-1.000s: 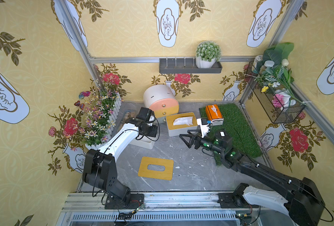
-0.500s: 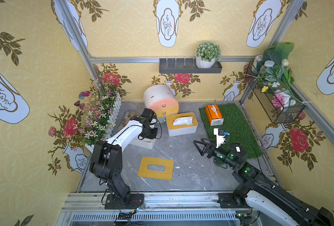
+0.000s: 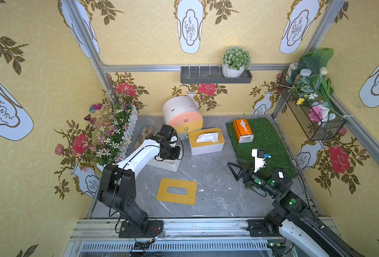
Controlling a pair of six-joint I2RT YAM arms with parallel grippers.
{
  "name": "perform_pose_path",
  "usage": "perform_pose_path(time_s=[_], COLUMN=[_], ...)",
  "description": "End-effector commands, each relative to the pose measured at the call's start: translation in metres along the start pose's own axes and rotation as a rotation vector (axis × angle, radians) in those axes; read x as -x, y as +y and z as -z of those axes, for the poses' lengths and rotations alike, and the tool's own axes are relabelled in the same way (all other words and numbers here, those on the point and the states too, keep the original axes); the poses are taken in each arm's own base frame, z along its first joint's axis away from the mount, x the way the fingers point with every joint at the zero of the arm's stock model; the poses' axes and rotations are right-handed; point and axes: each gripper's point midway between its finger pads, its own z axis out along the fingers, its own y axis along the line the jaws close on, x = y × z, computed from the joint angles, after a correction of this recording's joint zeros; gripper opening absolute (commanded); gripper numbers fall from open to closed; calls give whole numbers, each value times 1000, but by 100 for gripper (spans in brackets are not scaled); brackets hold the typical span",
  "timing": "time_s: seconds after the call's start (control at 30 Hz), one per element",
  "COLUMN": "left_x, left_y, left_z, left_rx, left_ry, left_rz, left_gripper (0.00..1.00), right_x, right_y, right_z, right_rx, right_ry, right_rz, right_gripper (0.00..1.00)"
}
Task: Put the tissue paper into the tissue box
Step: Move the tissue box to the center of the board.
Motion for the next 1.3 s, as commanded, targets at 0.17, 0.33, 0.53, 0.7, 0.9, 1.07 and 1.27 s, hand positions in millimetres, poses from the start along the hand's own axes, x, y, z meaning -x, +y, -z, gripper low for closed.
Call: perform_pose_path(time_s=[0.17,0.33,0.53,0.7,0.9,1.07,1.27], left_x=[-21,-25,-19,-12,5,13,15], left_y=[-40,-71,-114,-132,-142,-148,-151], left_z=[0,0,-11,-33,-54,-60,-45], left_rx=[-204,-271,-346,-361,-385,-397,-405], left_ry=[-3,-14,-17,-18,-54,-68,-108], left_rz=[123,112,85,92,141,145,98], left_gripper=[0,0,0,2,2,11,36], right_x=[-12,-7,-9,-8,-9,-12,-3], right_y=[-5,-6,-9,-11,-13,-16,-22], right_z=[6,7,6,7,8,8,5], right_rx=[3,5,0,-6,-10,-15,-44], right_ry=[55,45,54,57,64,76,86], right_rz=[19,22,13,15,17,19,57], right_gripper=[100,100,100,100,100,100,100])
